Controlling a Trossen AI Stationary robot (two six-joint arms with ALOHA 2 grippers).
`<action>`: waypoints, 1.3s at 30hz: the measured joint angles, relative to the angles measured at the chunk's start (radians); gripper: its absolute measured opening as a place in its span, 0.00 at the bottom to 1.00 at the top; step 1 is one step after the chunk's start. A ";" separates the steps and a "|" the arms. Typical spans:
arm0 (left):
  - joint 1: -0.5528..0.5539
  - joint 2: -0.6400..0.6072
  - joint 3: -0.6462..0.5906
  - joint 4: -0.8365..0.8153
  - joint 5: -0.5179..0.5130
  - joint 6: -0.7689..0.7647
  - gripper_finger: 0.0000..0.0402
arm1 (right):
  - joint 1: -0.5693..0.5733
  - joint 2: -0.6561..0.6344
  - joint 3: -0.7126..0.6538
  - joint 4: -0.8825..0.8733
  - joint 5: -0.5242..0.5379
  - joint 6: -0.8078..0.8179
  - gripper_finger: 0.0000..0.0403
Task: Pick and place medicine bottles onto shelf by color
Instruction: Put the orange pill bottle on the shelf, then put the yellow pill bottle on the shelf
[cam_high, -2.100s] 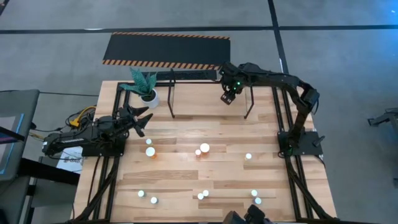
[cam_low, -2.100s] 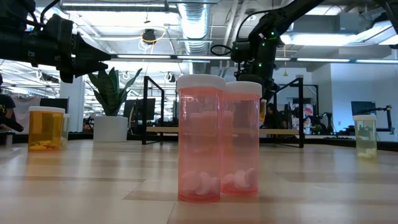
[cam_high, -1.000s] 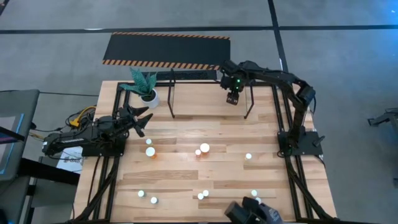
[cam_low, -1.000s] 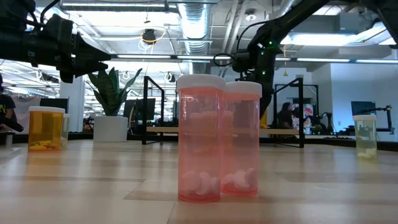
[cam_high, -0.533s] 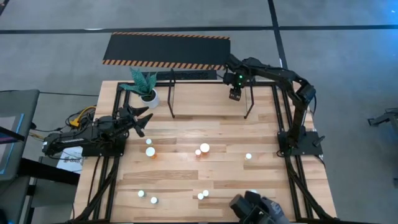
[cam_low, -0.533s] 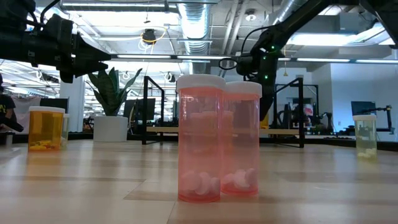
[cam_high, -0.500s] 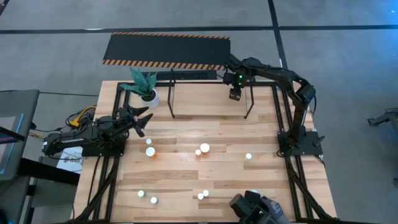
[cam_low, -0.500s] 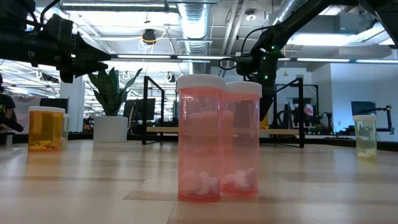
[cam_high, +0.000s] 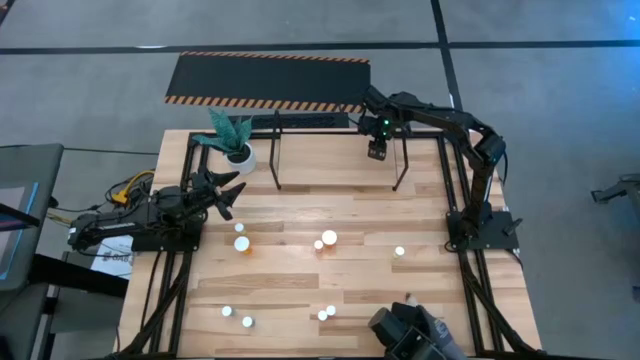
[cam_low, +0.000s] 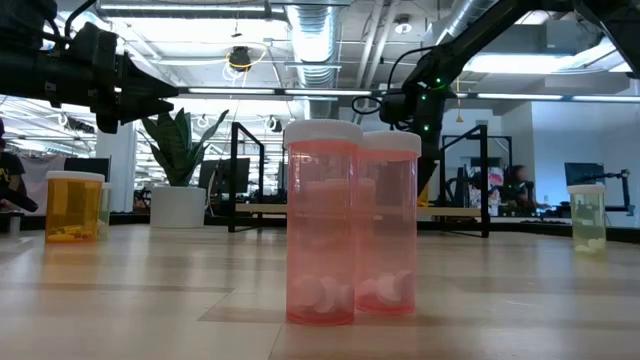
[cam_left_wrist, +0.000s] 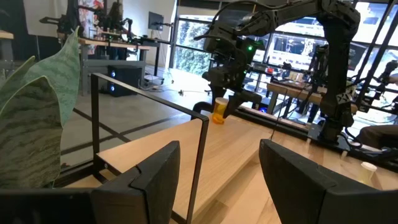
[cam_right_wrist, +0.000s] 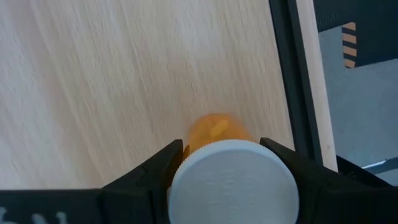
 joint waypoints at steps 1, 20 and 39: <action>0.000 0.000 0.000 0.000 0.000 0.000 0.52 | 0.000 0.000 0.000 0.002 0.000 0.000 0.57; 0.000 0.000 0.000 0.000 0.000 0.000 0.52 | 0.002 0.000 0.000 0.009 0.004 -0.007 0.65; 0.000 0.000 0.000 0.000 0.000 0.000 0.52 | 0.020 -0.001 0.085 -0.103 0.018 0.071 0.92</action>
